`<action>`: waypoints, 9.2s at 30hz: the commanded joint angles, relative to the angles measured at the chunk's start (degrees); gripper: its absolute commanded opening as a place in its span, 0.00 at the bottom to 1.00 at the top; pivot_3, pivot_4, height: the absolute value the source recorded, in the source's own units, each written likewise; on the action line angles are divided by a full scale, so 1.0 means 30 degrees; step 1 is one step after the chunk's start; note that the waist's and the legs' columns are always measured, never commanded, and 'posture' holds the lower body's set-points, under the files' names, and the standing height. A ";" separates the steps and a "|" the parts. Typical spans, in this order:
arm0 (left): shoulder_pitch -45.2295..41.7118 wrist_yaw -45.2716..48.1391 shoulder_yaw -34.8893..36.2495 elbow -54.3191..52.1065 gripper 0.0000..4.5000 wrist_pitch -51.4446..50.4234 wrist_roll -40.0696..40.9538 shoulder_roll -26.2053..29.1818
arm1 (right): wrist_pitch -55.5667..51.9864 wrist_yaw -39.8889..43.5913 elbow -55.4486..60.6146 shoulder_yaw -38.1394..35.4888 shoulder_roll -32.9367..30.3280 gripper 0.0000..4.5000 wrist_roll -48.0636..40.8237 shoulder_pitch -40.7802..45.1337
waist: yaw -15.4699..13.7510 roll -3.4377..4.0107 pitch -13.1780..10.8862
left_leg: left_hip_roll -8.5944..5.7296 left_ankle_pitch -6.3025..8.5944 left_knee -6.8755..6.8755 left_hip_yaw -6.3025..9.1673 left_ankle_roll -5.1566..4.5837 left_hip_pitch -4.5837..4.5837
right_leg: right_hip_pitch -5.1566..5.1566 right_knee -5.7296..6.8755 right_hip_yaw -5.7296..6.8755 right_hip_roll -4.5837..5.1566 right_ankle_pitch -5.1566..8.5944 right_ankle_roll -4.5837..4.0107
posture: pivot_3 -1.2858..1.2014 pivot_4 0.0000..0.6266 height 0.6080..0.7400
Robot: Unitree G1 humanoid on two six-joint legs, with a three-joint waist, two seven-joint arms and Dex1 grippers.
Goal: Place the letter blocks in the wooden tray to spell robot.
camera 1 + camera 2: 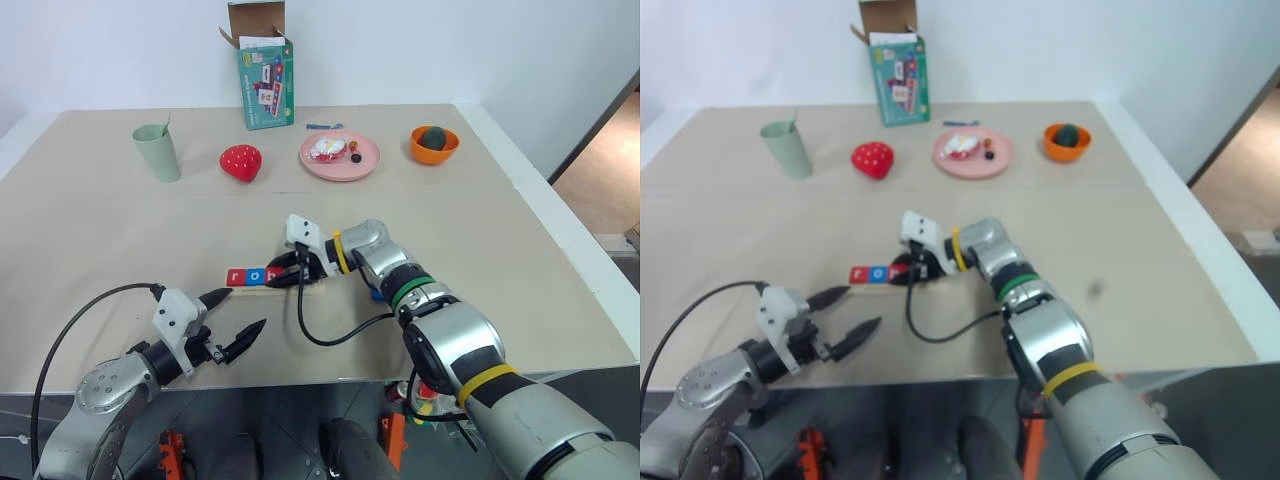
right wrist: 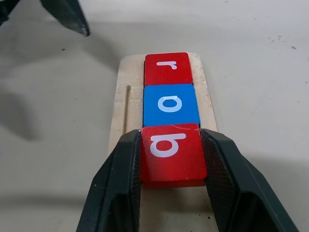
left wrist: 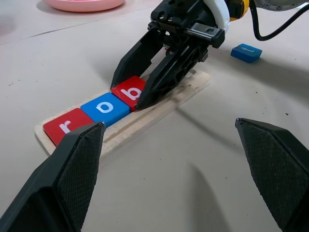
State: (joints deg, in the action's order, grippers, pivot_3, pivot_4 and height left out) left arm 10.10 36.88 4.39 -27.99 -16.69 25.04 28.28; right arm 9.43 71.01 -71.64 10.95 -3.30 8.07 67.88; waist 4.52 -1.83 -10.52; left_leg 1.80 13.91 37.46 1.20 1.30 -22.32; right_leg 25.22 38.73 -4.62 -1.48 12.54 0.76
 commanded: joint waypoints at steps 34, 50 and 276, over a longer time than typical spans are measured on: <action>-0.0327 0.0101 -0.0160 -0.0536 1.00 0.0145 -0.0145 -0.0027 | 0.0070 0.1244 0.0453 0.0435 -0.0074 0.39 0.0079 -0.0094 | 0.0023 0.0000 0.0000 | 0.0009 -0.0001 0.0000 0.0000 -0.0001 0.0015 | -0.0003 0.0011 -0.0001 -0.0017 -0.0004 -0.0009 | 0.52 0.24 1.00; -0.0559 0.0148 -0.0296 -0.0382 1.00 0.0071 -0.0160 0.0000 | 0.0867 0.0002 0.0673 0.0177 -0.0240 0.39 -0.0100 -0.0461 | 0.0021 0.0000 0.0000 | 0.0007 -0.0001 0.0000 0.0002 -0.0001 0.0011 | -0.0003 0.0011 -0.0001 -0.0014 -0.0003 -0.0009 | 0.52 0.24 1.00; -0.2171 0.1266 -0.2616 0.0061 1.00 0.0631 -0.1717 0.0359 | 0.1500 0.5443 0.5703 0.0908 -0.7280 0.74 -0.3278 -0.3940 | -0.0031 0.0013 -0.0011 | -0.0019 0.0049 0.0008 -0.0025 -0.0023 -0.0026 | -0.0068 -0.0182 -0.0090 -0.0010 -0.0054 0.0095 | 0.52 0.24 1.00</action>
State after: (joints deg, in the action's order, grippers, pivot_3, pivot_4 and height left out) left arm 3.68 40.52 -3.58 -26.31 -15.10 20.12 28.79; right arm 14.94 84.87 -59.65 14.28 -24.96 -0.75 57.25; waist 4.43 -1.79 -10.56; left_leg 1.75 14.05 37.49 1.14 1.23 -22.40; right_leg 25.02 38.18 -4.89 -1.51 12.38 1.05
